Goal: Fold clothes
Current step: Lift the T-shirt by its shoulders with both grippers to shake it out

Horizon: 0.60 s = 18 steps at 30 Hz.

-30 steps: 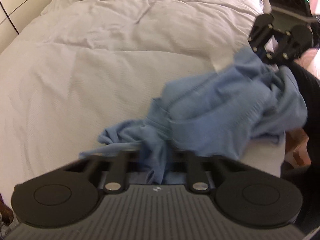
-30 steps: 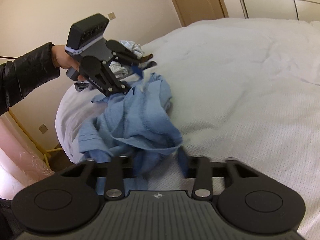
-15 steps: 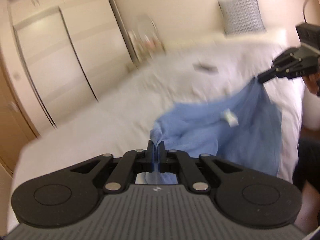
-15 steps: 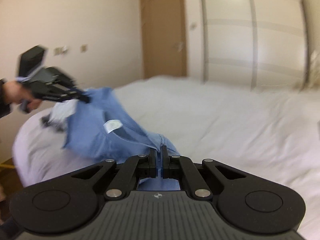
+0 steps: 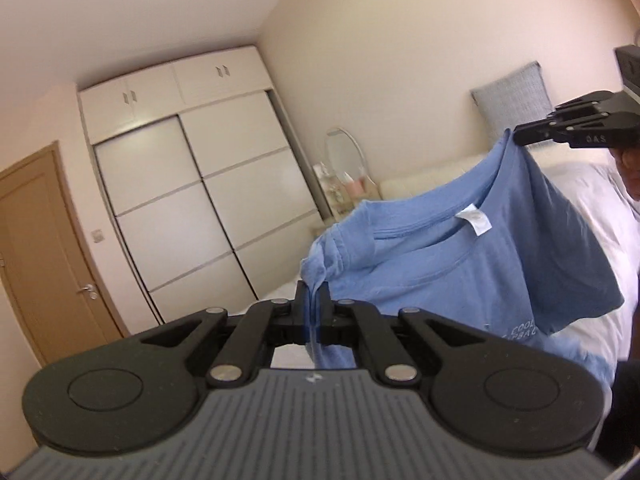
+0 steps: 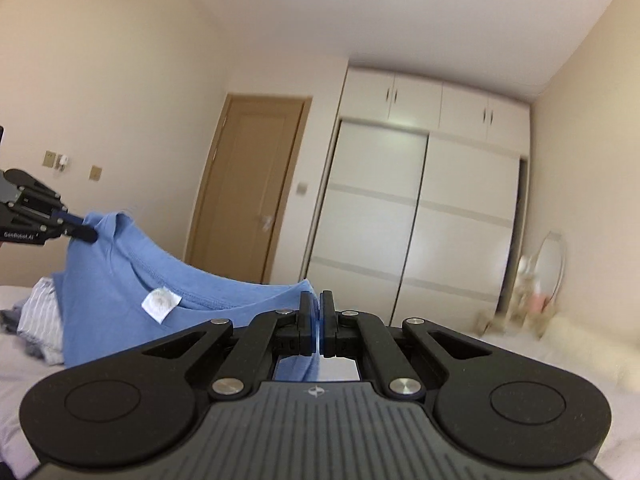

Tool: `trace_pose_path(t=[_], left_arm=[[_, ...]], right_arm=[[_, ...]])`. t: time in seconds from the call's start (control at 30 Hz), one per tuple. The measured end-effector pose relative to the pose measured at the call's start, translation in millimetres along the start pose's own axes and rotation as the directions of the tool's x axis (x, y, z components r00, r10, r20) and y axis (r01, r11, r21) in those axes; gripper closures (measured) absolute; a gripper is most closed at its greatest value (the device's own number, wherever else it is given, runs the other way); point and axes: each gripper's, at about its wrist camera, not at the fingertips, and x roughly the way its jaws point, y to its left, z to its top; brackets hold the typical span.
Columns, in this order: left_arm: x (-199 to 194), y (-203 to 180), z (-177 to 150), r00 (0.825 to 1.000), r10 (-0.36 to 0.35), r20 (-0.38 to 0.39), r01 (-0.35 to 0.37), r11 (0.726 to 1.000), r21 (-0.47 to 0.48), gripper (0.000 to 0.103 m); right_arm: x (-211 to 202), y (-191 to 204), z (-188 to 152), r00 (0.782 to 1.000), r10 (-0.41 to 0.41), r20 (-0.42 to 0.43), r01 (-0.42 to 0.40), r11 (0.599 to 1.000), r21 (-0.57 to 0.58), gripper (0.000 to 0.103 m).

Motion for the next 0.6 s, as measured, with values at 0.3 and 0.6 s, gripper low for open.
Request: trace_pose_path(t=[0.3, 0.6], left_arm=[[0.8, 5.8, 67.0, 0.977, 0.143, 0.159, -0.141, 0.990, -0.025, 0.102], [28.3, 1.9, 84.3, 0.964, 0.191, 0.185, -0.190, 0.982, -0.023, 0.102]], right_arm=[[7.0, -3.2, 50.9, 0.979, -0.106, 0.176, 0.125, 0.987, -0.105, 0.103], [21.5, -6.9, 87.3, 0.938, -0.162, 0.305, 0.242, 0.938, -0.247, 0.103]])
